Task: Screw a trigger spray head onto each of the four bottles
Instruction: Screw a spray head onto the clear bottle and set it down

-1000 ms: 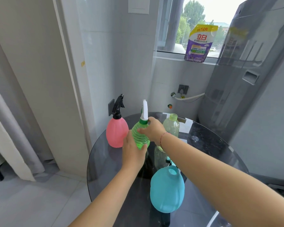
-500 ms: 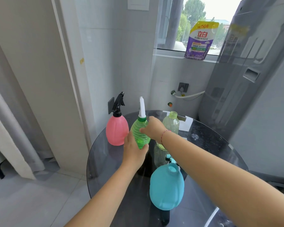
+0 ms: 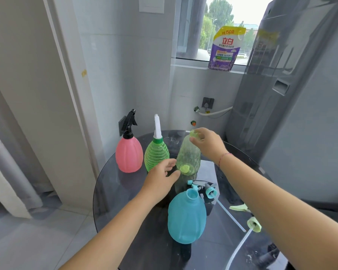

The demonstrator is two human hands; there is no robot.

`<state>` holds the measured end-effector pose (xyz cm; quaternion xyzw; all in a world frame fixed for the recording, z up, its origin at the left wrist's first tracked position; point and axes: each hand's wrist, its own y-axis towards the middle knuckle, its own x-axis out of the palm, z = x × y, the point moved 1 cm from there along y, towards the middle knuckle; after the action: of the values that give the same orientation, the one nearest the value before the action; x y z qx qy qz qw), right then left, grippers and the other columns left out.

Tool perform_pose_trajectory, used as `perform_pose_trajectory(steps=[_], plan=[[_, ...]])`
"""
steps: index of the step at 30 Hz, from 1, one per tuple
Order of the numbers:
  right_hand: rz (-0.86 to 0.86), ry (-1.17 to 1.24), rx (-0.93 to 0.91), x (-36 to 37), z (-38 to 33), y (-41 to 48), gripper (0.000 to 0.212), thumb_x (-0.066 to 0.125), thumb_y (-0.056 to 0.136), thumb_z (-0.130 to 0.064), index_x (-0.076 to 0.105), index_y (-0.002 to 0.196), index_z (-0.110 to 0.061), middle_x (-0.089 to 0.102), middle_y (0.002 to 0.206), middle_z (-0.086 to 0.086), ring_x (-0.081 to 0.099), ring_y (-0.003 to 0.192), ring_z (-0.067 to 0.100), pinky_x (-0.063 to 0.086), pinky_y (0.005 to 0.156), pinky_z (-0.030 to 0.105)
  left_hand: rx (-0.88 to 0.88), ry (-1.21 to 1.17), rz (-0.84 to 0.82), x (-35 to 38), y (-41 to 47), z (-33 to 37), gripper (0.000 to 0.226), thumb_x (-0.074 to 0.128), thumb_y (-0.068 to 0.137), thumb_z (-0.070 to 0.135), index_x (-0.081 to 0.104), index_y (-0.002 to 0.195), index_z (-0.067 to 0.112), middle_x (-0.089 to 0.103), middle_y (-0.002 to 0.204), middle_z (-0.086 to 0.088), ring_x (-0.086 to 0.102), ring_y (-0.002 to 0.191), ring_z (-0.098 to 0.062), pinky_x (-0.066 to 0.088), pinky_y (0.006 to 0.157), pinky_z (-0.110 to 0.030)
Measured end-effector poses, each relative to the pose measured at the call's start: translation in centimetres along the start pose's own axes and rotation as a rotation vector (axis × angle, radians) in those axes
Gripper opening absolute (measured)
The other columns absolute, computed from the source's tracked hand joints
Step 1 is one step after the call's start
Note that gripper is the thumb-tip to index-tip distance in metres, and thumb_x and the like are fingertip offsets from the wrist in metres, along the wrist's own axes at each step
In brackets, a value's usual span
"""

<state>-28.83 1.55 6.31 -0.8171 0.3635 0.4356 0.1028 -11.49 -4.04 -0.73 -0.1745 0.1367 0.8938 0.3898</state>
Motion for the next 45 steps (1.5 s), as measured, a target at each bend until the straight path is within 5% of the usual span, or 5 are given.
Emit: perform_pose_trajectory(steps=[14, 21, 30, 37, 45], plan=[[0.085, 0.392, -0.177, -11.6, -2.8, -6.1, 0.023, 0.071, 0.083, -0.029, 0.07, 0.106, -0.022, 0.075, 0.101, 0.003, 0.07, 0.088, 0.016, 0.057, 0.083, 0.03, 0.236, 0.026, -0.065, -0.3, 0.6, 7.4, 0.102, 0.081, 0.067, 0.049, 0.019, 0.148, 0.038, 0.034, 0.15, 0.014, 0.034, 0.127, -0.003, 0.031, 0.096, -0.016], [-0.071, 0.59, -0.139, -14.4, -2.5, -9.0, 0.03, 0.063, 0.09, -0.033, 0.068, 0.116, -0.018, 0.074, 0.109, 0.002, 0.07, 0.098, 0.016, 0.059, 0.082, 0.03, 0.219, 0.077, -0.022, 1.6, 0.4, 10.6, 0.088, 0.083, 0.062, 0.05, 0.033, 0.133, 0.038, 0.05, 0.13, 0.014, 0.051, 0.113, -0.013, 0.038, 0.076, -0.017], [-0.26, 0.111, 0.576, -8.9, 10.7, -13.4, 0.036, 0.062, 0.088, -0.039, 0.053, 0.072, -0.007, 0.051, 0.058, 0.008, 0.047, 0.048, 0.023, 0.044, 0.059, 0.032, 0.213, 0.084, -0.047, 3.3, -1.6, 13.1, 0.093, 0.084, 0.064, 0.044, 0.03, 0.138, 0.029, 0.048, 0.139, 0.006, 0.044, 0.116, -0.014, 0.034, 0.091, -0.03], [-0.278, -0.156, 0.703, -4.9, 13.2, -16.9, 0.035, 0.057, 0.085, -0.042, 0.054, 0.068, -0.012, 0.044, 0.042, 0.0, 0.038, 0.026, 0.016, 0.034, 0.043, 0.02, 0.211, 0.013, -0.146, 5.6, -4.2, 13.8, 0.088, 0.085, 0.065, 0.04, 0.033, 0.136, 0.03, 0.048, 0.134, 0.011, 0.043, 0.116, -0.01, 0.033, 0.09, -0.029], [-0.17, 0.065, 0.76, -3.7, 12.9, -16.8, 0.034, 0.062, 0.08, -0.026, 0.038, 0.059, -0.012, 0.033, 0.025, 0.001, 0.033, 0.018, 0.017, 0.031, 0.032, 0.016, 0.19, 0.006, -0.181, 6.5, -6.2, 13.7, 0.093, 0.087, 0.064, 0.038, 0.032, 0.138, 0.027, 0.047, 0.137, 0.006, 0.045, 0.123, -0.014, 0.038, 0.099, -0.033]])
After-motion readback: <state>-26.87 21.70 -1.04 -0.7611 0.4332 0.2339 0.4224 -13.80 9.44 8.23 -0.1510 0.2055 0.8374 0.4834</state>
